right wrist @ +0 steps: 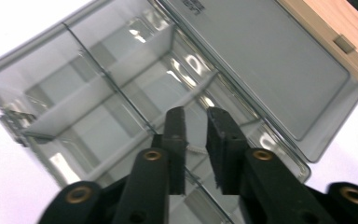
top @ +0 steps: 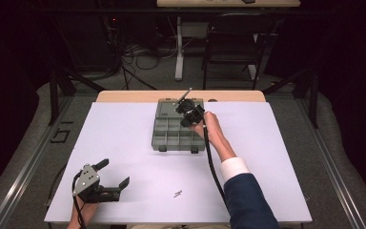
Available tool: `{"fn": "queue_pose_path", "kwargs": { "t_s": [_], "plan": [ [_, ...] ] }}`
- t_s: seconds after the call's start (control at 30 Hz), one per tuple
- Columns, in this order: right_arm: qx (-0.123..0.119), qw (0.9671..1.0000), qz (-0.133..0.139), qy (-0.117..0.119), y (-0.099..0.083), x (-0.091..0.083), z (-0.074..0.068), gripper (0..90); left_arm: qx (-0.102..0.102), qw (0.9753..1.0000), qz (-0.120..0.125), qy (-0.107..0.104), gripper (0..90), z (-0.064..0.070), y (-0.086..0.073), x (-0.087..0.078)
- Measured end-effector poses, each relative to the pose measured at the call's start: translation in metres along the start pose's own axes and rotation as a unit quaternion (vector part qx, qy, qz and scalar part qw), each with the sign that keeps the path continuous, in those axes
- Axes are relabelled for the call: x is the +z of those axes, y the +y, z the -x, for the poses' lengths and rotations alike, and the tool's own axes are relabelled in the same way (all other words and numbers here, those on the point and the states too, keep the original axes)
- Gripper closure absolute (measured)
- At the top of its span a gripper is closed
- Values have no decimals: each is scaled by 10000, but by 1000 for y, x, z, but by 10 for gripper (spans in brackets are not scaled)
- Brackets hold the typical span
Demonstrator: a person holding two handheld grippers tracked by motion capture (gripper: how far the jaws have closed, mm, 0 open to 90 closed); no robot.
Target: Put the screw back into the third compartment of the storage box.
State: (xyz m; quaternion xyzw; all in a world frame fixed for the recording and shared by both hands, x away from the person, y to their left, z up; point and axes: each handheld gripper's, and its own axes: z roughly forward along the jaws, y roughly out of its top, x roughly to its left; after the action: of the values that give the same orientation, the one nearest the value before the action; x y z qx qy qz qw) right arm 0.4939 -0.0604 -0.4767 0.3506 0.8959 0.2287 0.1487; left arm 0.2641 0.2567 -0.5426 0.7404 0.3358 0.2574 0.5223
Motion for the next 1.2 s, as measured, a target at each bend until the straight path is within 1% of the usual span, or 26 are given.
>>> {"fn": "queue_pose_path", "kwargs": {
  "t_s": [0.03, 0.07, 0.1, 0.17, 0.2, 0.27, 0.3, 0.33, 0.37, 0.4, 0.43, 0.47, 0.57, 0.6, 0.63, 0.67, 0.73, 0.77, 0.87, 0.97, 1.07, 1.1, 1.17, 1.2],
  "plan": [
    [-63, 10000, -46, -38, 1, 0, 0, 746, 0, 10000, -4, -1, 0, 0, 0, 0],
    [28, 10000, -42, -35, 1, 0, -2, 730, 0, 10000, -4, -3, 0, 0, 0, 0],
    [-5, 10000, -42, -39, 2, 0, -1, 716, 4, 10000, -4, -9, 0, 0, 0, 0],
    [51, 10000, 21, 1, 0, -1, -1, 674, 4, 10000, -15, -15, 0, 0, 0, 0],
    [31, 10000, 31, 45, 0, -2, -1, 652, 7, 10000, -18, -17, 0, 0, 0, 0],
    [-6, 9999, 88, 115, -3, -7, -2, 577, 13, 10000, -17, -11, 0, 0, 0, 0],
    [13, 9998, 120, 164, -5, -10, -4, 541, 15, 10000, -39, -25, 0, 0, 0, 0],
    [-31, 9997, 145, 197, -6, -13, -5, 498, 16, 10000, -27, -18, 0, 0, 0, 1],
    [-21, 9995, 186, 238, -9, -16, -8, 447, 35, 10000, -63, -32, 0, 0, 0, 1],
    [-115, 9993, 211, 283, -11, -19, -9, 398, 21, 10000, -56, -37, 0, 0, 0, 1],
    [-98, 9992, 212, 332, -13, -23, -13, 363, 32, 10000, -70, -35, 0, 0, 0, 1],
    [-193, 9987, 268, 376, -16, -26, -16, 324, 32, 10000, -77, -33, 0, 0, 0, 1],
    [-369, 9979, 271, 468, -25, -35, -25, 248, 23, 10000, -53, -14, 0, 0, 0, 1],
    [-365, 9977, 298, 483, -28, -38, -29, 227, 25, 10000, -61, -17, 0, 0, 0, 1],
    [-476, 9972, 297, 501, -31, -40, -32, 211, 19, 10000, -42, -10, 0, 0, 0, 1],
    [-526, 9966, 335, 530, -34, -42, -35, 194, 12, 10000, -60, -35, 0, 0, 0, 1],
    [-607, 9961, 252, 582, -40, -48, -42, 167, 12, 10000, -69, -42, 0, 0, 0, 1],
    [-713, 9953, 276, 599, -43, -50, -45, 156, 10, 10000, -66, -35, 0, 0, 0, 1],
    [-806, 9939, 322, 686, -53, -56, -55, 136, 19, 10000, -86, -25, 0, 0, 0, 1],
    [-911, 9924, 295, 773, -62, -60, -66, 107, 22, 9999, -104, -35, 0, 0, 0, 1],
    [-1033, 9907, 290, 841, -70, -60, -75, 80, 29, 9999, -113, -37, 0, 0, 0, 1],
    [-1047, 9903, 239, 878, -73, -60, -77, 67, 24, 9999, -111, -34, 0, 0, 0, 1],
    [-1074, 9897, 234, 921, -77, -58, -82, 52, 16, 10000, -91, -21, 0, 0, 0, 1],
    [-1050, 9897, 183, 951, -79, -58, -84, 43, 16, 10000, -97, -18, 0, 0, 0, 1]
  ]
}}
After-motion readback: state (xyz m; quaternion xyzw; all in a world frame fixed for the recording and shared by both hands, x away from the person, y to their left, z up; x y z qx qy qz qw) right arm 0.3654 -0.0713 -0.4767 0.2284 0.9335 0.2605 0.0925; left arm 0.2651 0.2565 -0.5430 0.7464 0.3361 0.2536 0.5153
